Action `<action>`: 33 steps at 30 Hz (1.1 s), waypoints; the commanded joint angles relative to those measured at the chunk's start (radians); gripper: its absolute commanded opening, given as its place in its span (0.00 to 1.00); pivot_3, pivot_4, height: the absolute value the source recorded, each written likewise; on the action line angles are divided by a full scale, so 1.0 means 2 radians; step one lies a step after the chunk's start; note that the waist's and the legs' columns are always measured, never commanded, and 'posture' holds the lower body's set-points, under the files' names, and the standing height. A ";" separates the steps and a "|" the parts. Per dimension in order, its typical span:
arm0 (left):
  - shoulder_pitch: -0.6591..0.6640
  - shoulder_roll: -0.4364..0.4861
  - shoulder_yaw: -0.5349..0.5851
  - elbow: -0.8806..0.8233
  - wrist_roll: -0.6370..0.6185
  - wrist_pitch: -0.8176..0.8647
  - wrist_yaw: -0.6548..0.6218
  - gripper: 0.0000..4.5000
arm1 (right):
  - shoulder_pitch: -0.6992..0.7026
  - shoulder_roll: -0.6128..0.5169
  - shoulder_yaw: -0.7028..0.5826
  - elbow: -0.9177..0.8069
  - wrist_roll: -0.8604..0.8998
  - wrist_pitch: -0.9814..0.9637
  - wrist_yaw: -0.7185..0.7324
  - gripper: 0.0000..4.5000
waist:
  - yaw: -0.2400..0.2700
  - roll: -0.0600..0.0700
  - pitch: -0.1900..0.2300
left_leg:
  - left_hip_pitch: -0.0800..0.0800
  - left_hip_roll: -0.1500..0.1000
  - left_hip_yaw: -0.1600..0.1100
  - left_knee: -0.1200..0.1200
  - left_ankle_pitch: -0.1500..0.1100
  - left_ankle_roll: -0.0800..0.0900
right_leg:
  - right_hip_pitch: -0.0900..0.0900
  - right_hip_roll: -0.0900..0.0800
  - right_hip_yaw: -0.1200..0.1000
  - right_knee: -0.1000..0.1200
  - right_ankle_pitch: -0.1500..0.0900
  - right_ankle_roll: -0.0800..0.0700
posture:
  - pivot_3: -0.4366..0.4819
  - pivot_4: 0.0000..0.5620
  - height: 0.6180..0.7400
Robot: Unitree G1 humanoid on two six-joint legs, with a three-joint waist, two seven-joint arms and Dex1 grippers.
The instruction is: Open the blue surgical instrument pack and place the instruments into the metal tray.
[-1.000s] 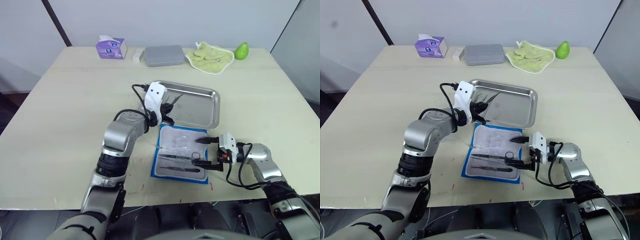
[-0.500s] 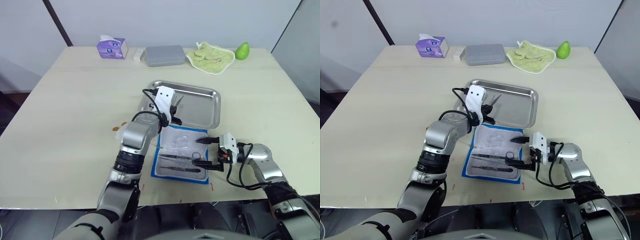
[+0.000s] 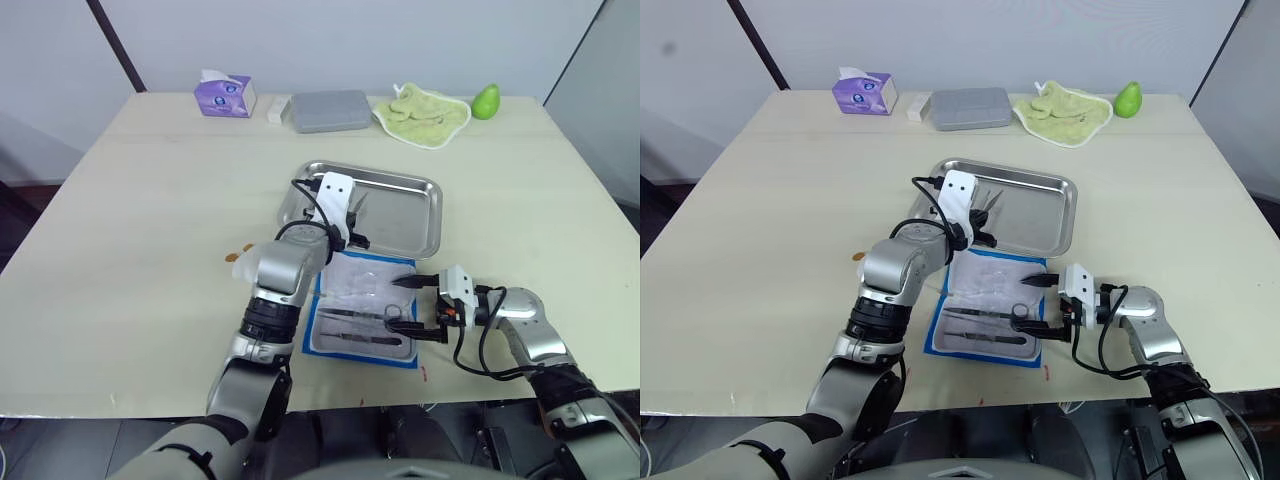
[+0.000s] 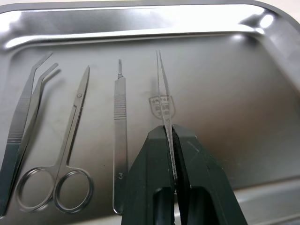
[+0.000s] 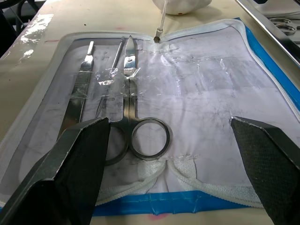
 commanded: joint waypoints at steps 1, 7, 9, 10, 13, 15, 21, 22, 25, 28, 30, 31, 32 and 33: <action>-0.007 -0.003 0.005 -0.005 0.003 0.004 0.004 0.01 | 0.021 -0.001 0.024 0.022 -0.019 0.018 0.002 1.00 | 0.000 0.000 0.000 | 0.000 0.000 0.000 0.000 0.000 0.000 | 0.000 0.000 0.000 0.000 0.000 0.000 | 0.48 0.27 1.00; -0.006 -0.006 0.009 -0.004 0.001 0.011 0.007 0.15 | 0.021 -0.001 0.023 0.023 -0.018 0.018 0.002 1.00 | 0.000 0.000 0.000 | 0.000 0.000 0.000 0.000 0.000 0.000 | 0.000 0.000 0.000 0.000 0.000 0.000 | 0.48 0.27 1.00; -0.005 -0.005 0.009 -0.006 0.000 0.013 0.007 0.32 | 0.021 -0.001 0.023 0.023 -0.018 0.018 0.002 1.00 | 0.000 0.000 0.000 | 0.000 0.000 0.000 0.000 0.000 0.000 | 0.000 0.000 0.000 0.000 0.000 0.000 | 0.48 0.27 1.00; -0.004 -0.005 0.009 -0.007 0.000 0.013 0.007 0.47 | 0.021 -0.001 0.023 0.023 -0.018 0.018 0.002 1.00 | 0.000 0.000 0.000 | 0.000 0.000 0.000 0.000 0.000 0.000 | 0.000 0.000 0.000 0.000 0.000 0.000 | 0.48 0.27 1.00; -0.002 -0.004 0.008 -0.011 -0.002 0.013 0.003 0.75 | 0.021 -0.001 0.023 0.024 -0.018 0.018 0.003 1.00 | 0.000 0.000 0.000 | 0.000 0.000 0.000 0.000 0.000 0.000 | 0.000 0.000 0.000 0.000 0.000 0.000 | 0.48 0.27 1.00; -0.001 -0.006 0.013 -0.019 -0.007 0.013 -0.001 0.83 | 0.020 -0.001 0.023 0.024 -0.018 0.018 0.003 1.00 | 0.000 0.000 0.000 | 0.000 0.000 0.000 0.000 0.000 0.000 | 0.000 0.000 0.000 0.000 0.000 0.000 | 0.48 0.27 1.00; 0.010 0.016 0.031 -0.081 -0.068 0.001 -0.084 0.83 | 0.020 -0.001 0.023 0.025 -0.018 0.017 0.003 1.00 | -0.001 0.000 0.000 | 0.000 0.000 0.000 0.000 0.000 0.000 | 0.000 0.000 0.000 0.000 0.000 0.000 | 0.48 0.27 1.00; 0.015 0.033 0.030 -0.095 -0.078 -0.014 -0.115 0.83 | 0.020 -0.001 0.022 0.025 -0.018 0.017 0.003 1.00 | -0.001 0.000 0.000 | 0.000 0.000 0.000 0.000 0.000 0.000 | 0.000 0.000 0.000 0.000 0.000 0.000 | 0.48 0.27 1.00; 0.029 0.073 0.039 -0.124 -0.131 -0.017 -0.195 0.83 | 0.018 -0.002 0.021 0.026 -0.017 0.018 0.002 1.00 | -0.001 0.001 0.000 | 0.000 0.000 0.000 0.000 0.001 -0.002 | 0.000 0.000 0.000 0.000 0.000 0.000 | 0.48 0.27 1.00; 0.051 0.117 0.038 -0.156 -0.171 -0.038 -0.275 0.83 | 0.018 -0.002 0.020 0.024 -0.016 0.018 0.002 1.00 | -0.001 0.001 0.000 | 0.000 0.000 0.000 0.000 0.001 -0.002 | 0.000 0.000 0.000 0.000 0.000 0.000 | 0.48 0.27 1.00; 0.068 0.137 0.039 -0.155 -0.169 -0.100 -0.315 0.83 | 0.018 -0.002 0.019 0.022 -0.015 0.020 0.002 1.00 | -0.001 0.001 0.000 | 0.000 0.000 0.000 0.000 0.001 -0.001 | 0.000 -0.001 0.000 0.000 0.000 0.000 | 0.48 0.27 1.00; 0.075 0.145 0.038 -0.152 -0.169 -0.126 -0.335 0.83 | 0.018 -0.002 0.019 0.021 -0.014 0.021 0.002 1.00 | -0.001 0.001 0.000 | 0.000 0.000 0.000 0.000 0.001 -0.001 | 0.000 -0.001 0.000 0.000 0.000 0.000 | 0.48 0.27 1.00; 0.082 0.156 0.037 -0.150 -0.173 -0.146 -0.359 0.83 | 0.018 -0.002 0.018 0.020 -0.014 0.021 0.002 1.00 | 0.000 0.001 0.000 | 0.000 0.000 0.000 0.000 0.000 -0.001 | 0.000 -0.001 0.000 0.000 0.000 0.000 | 0.48 0.27 1.00; 0.089 0.170 0.040 -0.145 -0.181 -0.150 -0.383 0.83 | 0.018 -0.002 0.018 0.020 -0.014 0.022 0.001 1.00 | 0.000 0.001 0.000 | 0.000 0.000 0.000 0.000 0.000 0.000 | 0.000 -0.001 0.000 0.000 0.000 0.000 | 0.48 0.27 1.00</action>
